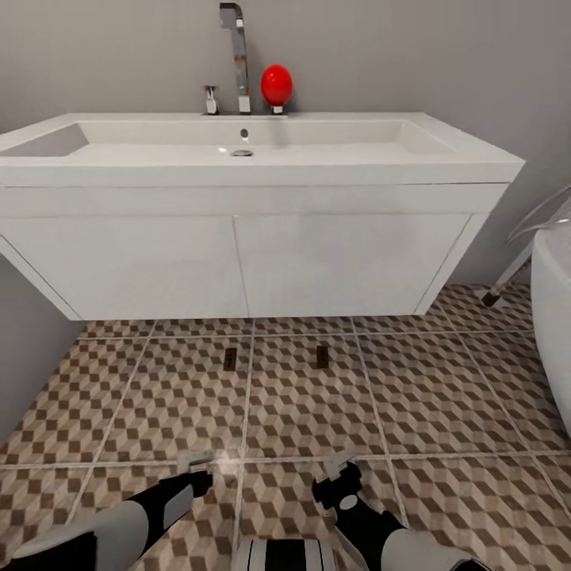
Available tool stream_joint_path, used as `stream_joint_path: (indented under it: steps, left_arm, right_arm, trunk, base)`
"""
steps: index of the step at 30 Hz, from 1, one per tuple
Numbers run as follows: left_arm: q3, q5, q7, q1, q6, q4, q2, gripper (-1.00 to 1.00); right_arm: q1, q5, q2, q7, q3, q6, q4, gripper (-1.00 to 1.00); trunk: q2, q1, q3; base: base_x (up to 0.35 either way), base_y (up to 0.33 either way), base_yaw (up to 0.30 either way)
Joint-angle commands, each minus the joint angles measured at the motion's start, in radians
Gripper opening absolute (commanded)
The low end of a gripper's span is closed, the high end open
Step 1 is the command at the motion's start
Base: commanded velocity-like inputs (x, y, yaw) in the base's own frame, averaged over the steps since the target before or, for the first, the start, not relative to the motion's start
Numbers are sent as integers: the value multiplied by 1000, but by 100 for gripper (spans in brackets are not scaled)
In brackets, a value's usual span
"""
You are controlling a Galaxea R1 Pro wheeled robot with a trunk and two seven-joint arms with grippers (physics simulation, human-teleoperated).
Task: Take the four mousetraps from the cabinet in the bathroom and place them on the bathroom floor. Make sure all four end up on the same floor surface, and ensure that at least two of them are either under or directly next to the same bathroom sink.
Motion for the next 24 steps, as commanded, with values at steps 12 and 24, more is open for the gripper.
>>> stream_joint_path:
  steps: [12,24]
  left_arm:
    - [-6,3,8,107,1,0,2,100]
    - [-6,4,8,217,-13,1,3,100]
  right_arm:
    - [71,24,0,-7,5,-24,43,100]
    - [170,29,-9,-6,5,-27,73,100]
  trunk:
    - [3,-6,46]
    - [5,-11,92]
  base:
    - [0,0,0]
    - [0,0,0]
